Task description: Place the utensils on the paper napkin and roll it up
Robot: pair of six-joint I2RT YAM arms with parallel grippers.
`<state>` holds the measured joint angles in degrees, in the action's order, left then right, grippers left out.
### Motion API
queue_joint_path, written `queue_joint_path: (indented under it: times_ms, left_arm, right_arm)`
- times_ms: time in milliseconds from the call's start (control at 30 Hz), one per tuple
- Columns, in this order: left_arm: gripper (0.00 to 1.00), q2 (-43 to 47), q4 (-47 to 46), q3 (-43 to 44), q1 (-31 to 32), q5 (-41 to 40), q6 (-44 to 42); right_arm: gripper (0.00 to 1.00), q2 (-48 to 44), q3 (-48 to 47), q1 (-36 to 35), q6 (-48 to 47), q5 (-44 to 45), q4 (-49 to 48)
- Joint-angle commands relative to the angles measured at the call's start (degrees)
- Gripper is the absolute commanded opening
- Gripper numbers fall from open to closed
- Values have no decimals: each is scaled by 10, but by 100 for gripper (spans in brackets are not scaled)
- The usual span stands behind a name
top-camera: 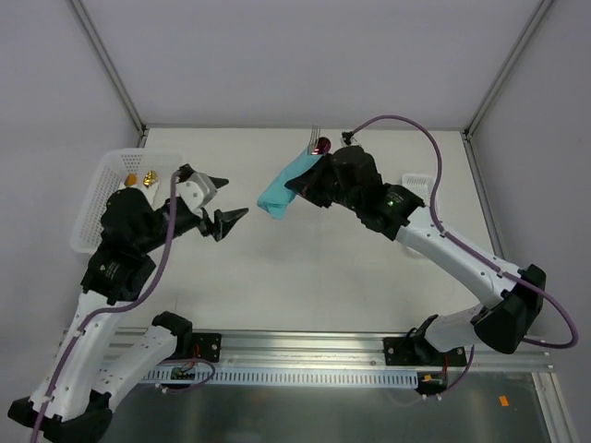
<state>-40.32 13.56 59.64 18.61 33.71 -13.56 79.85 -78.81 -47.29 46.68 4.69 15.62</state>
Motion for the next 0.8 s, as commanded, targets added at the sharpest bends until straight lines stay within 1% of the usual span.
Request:
queue_joint_path:
  times_ms: [0, 33, 67, 133, 167, 200, 233, 300, 433, 500, 600, 667, 767]
  left_arm:
    - [69, -32, 66, 7, 84, -173, -180]
    - [68, -43, 64, 7, 125, -195, -186]
    - [66, -49, 65, 7, 142, -227, -195]
    - [65, -58, 53, 4, 171, -250, -204]
    - [64, -63, 43, -7, 200, -264, -220]
    - [63, -65, 31, -17, 216, -300, -230]
    - [63, -63, -2, -28, 228, -313, -239]
    - [63, -60, -29, -52, 252, -331, -253]
    - [63, -61, -68, -78, 268, -334, -260]
    - [63, -47, -102, -105, 274, -331, -278]
    - [64, -28, -160, -144, 299, -334, -319]
    - [63, -29, -172, -151, 310, -352, -335]
    - [61, -33, -180, -153, 319, -342, -347]
  right_arm:
    - [0, 16, -35, -17, 56, 63, 36]
    - [0, 21, -45, -23, 74, 76, 43]
    - [0, 30, -50, -25, 83, 82, 51]
    - [0, 36, -58, -28, 101, 94, 65]
    - [0, 42, -62, -31, 115, 99, 74]
    - [0, 43, -64, -32, 120, 104, 78]
    - [0, 43, -66, -38, 126, 114, 81]
    - [0, 43, -67, -44, 144, 123, 91]
    - [0, 44, -71, -53, 177, 135, 110]
    - [0, 43, -70, -55, 201, 138, 123]
    - [0, 45, -75, -61, 224, 137, 150]
    - [0, 47, -77, -62, 244, 137, 161]
    - [0, 51, -92, -67, 266, 146, 196]
